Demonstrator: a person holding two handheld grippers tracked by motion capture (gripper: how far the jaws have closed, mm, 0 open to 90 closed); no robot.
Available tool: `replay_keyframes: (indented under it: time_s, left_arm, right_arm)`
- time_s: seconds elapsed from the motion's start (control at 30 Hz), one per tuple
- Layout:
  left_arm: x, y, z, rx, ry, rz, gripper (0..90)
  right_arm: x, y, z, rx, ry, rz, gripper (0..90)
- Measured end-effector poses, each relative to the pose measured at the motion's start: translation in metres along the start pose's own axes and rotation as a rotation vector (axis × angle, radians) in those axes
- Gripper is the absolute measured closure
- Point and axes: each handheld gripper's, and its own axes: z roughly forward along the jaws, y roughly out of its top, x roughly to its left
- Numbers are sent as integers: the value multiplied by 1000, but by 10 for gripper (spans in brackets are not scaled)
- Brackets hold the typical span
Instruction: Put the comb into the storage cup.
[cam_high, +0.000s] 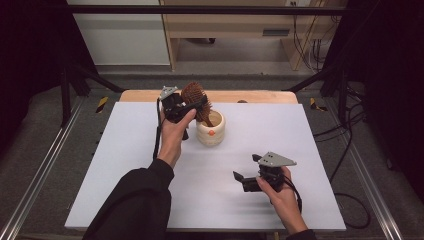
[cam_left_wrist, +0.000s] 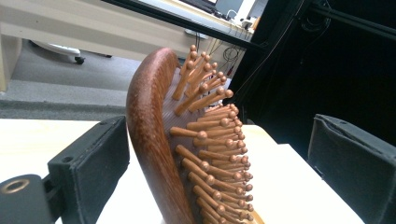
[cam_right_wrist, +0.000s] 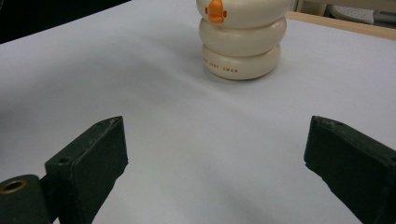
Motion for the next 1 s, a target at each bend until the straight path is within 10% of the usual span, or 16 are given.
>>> replay_keyframes:
  time_s: [1.0]
  left_arm:
    - [2,-10,-16,9,23,63,50]
  right_arm:
    - [0,0,0,4,-1,0,63]
